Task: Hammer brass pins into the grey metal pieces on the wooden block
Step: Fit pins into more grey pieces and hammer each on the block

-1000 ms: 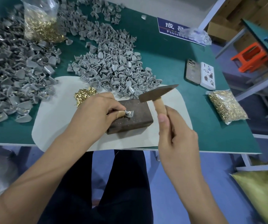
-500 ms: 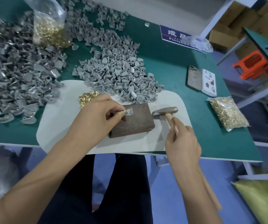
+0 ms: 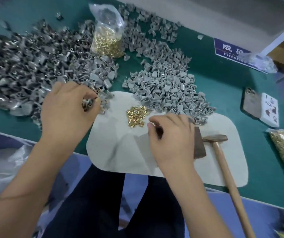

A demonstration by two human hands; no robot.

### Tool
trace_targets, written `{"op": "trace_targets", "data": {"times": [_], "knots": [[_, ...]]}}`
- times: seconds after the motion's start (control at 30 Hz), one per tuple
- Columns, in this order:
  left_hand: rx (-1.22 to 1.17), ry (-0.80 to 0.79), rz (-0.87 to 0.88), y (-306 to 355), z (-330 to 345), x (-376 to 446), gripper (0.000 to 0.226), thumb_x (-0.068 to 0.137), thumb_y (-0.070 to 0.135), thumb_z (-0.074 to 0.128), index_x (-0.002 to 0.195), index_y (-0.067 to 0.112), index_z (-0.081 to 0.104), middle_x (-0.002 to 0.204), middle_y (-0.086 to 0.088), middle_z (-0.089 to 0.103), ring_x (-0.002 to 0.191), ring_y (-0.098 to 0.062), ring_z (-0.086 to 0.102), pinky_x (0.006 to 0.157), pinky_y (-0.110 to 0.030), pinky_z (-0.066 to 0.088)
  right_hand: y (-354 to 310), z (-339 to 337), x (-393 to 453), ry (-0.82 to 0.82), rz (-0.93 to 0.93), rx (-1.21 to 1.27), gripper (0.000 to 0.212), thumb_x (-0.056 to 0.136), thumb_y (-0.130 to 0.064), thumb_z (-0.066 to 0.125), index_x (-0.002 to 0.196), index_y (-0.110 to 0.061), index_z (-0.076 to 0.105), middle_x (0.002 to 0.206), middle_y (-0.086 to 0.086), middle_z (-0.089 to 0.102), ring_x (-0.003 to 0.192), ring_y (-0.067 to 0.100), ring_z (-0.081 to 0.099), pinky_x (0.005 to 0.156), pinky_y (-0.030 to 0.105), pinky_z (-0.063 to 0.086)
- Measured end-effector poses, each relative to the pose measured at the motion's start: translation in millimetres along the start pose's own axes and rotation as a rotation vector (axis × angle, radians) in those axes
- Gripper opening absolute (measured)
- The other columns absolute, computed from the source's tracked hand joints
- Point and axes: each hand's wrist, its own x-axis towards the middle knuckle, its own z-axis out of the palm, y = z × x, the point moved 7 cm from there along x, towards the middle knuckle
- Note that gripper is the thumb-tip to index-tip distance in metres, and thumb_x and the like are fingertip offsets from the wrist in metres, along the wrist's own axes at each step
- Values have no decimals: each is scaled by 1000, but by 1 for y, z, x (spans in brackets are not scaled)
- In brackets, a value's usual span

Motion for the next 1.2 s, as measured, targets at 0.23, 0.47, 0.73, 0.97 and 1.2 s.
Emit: {"op": "trace_targets", "data": {"times": [0.23, 0.47, 0.73, 0.97, 1.2], "knots": [[-8, -28, -2, -15, 4, -2, 19, 91, 40, 69, 98, 23, 71, 97, 0, 63, 104, -29, 49, 87, -41, 41, -12, 38, 18, -287, 43, -330, 28, 100, -46, 55, 114, -28, 72, 118, -3, 69, 115, 26, 41, 94, 42, 33], [-170, 23, 214, 24, 6, -6, 7, 90, 23, 72, 94, 17, 71, 95, 1, 63, 92, -26, 52, 80, -38, 42, -10, 42, 27, -264, 82, -254, 18, 101, -29, 51, 106, -29, 68, 111, -9, 69, 110, 20, 54, 94, 39, 34], [-233, -270, 235, 64, 61, 19, 18, 94, 26, 66, 111, 28, 68, 101, 12, 68, 103, -18, 57, 91, -43, 47, -10, 47, 30, -253, 76, -214, 26, 96, -45, 55, 113, -29, 67, 114, -7, 67, 111, 22, 59, 93, 40, 31], [-182, -296, 263, 90, 93, 38, 23, 89, 36, 72, 110, 30, 68, 104, 8, 67, 105, -19, 58, 85, -36, 46, -5, 51, 28, -247, 72, -227, 16, 100, -36, 54, 106, -26, 65, 113, -4, 67, 112, 24, 54, 90, 40, 27], [-118, -306, 278, 102, 100, 46, 10, 87, 34, 73, 95, 30, 68, 95, 8, 63, 94, -17, 60, 75, -31, 41, -5, 56, 27, -265, 69, -283, 12, 100, -24, 54, 107, -21, 62, 111, 1, 69, 113, 27, 55, 88, 41, 25]]}}
